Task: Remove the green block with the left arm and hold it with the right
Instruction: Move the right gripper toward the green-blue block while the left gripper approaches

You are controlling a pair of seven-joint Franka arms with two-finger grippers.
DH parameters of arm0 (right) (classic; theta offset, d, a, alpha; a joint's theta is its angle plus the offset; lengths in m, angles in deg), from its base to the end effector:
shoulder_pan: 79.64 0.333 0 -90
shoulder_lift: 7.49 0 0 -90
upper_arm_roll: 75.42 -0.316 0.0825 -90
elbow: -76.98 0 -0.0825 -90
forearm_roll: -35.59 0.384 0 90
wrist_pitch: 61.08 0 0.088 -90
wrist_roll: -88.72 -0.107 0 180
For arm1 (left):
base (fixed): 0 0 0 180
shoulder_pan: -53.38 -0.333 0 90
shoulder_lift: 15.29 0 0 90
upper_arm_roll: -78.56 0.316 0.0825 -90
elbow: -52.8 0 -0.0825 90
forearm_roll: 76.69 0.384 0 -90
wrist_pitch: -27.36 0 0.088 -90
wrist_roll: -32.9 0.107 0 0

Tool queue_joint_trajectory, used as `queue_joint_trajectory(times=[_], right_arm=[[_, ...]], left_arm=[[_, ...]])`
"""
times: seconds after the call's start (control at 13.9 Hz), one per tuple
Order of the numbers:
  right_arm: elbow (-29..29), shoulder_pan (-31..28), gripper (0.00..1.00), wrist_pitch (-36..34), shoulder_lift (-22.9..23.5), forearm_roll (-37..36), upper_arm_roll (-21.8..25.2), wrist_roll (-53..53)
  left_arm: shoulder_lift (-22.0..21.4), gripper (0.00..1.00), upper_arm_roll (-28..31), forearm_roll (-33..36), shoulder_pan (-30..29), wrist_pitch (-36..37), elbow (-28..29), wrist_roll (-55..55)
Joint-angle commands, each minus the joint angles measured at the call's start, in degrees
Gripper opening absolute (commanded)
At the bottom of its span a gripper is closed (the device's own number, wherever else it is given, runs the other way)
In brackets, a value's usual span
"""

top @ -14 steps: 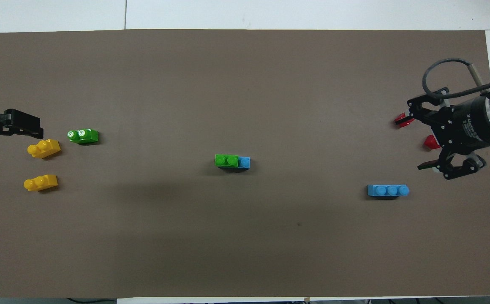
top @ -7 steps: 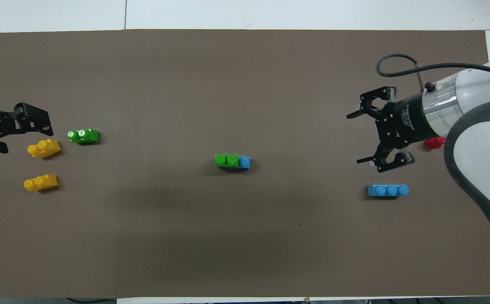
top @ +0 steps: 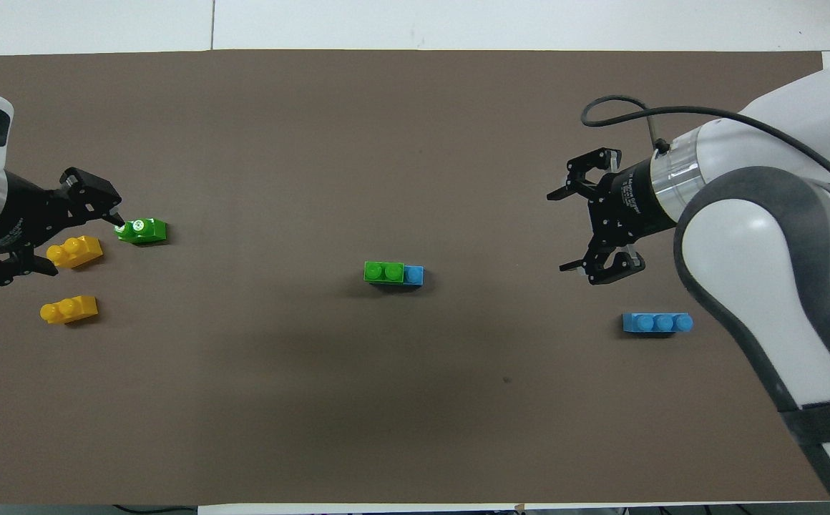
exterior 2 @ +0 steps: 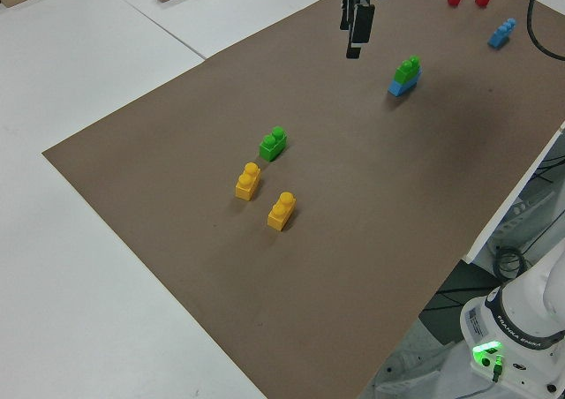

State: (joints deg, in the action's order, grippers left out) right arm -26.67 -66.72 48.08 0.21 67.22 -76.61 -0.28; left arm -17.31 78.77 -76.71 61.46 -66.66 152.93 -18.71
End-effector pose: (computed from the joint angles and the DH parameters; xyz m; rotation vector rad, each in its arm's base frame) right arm 0.5723 0.1824 0.4720 -2.0338 1.9000 0.6129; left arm 0.5381 -0.0744 0.5662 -2.8816 -1.1567 0.0966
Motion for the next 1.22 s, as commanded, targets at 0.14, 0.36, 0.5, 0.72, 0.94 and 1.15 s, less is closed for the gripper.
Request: queue_joint_trajectory(times=[0.14,0.36,0.5,0.72,0.94,1.15], right_arm=[[-3.40,4.74,0.96,8.51,2.14,3.08,-0.04,-0.65],[-6.02,8.08,0.96,14.66,3.20,5.45,-0.04,-1.70],[-7.35,8.35,0.96,16.61,3.46,5.81,-0.04,-1.71],[-9.28,10.36,0.96,21.17,3.99,7.03,-0.31,-1.79],[-10.43,12.39,0.96,25.40,5.47,8.62,-0.22,-1.79],[-10.17,13.27,0.96,27.25,7.06,8.80,-0.31,-1.79]], left_arm=[[-2.55,1.00,0.41,-3.76,2.55,-6.09,4.28,-22.01],[-3.08,1.00,0.41,-3.77,5.19,-8.02,5.78,-29.93],[-2.82,1.00,0.41,-5.17,6.77,-10.91,6.13,-39.13],[-1.07,1.00,0.41,-5.35,9.32,-15.40,7.01,-52.34],[1.57,1.00,0.41,-5.35,13.71,-15.24,6.92,-53.33],[4.82,1.00,0.41,-5.61,14.07,-16.81,6.05,-61.57]])
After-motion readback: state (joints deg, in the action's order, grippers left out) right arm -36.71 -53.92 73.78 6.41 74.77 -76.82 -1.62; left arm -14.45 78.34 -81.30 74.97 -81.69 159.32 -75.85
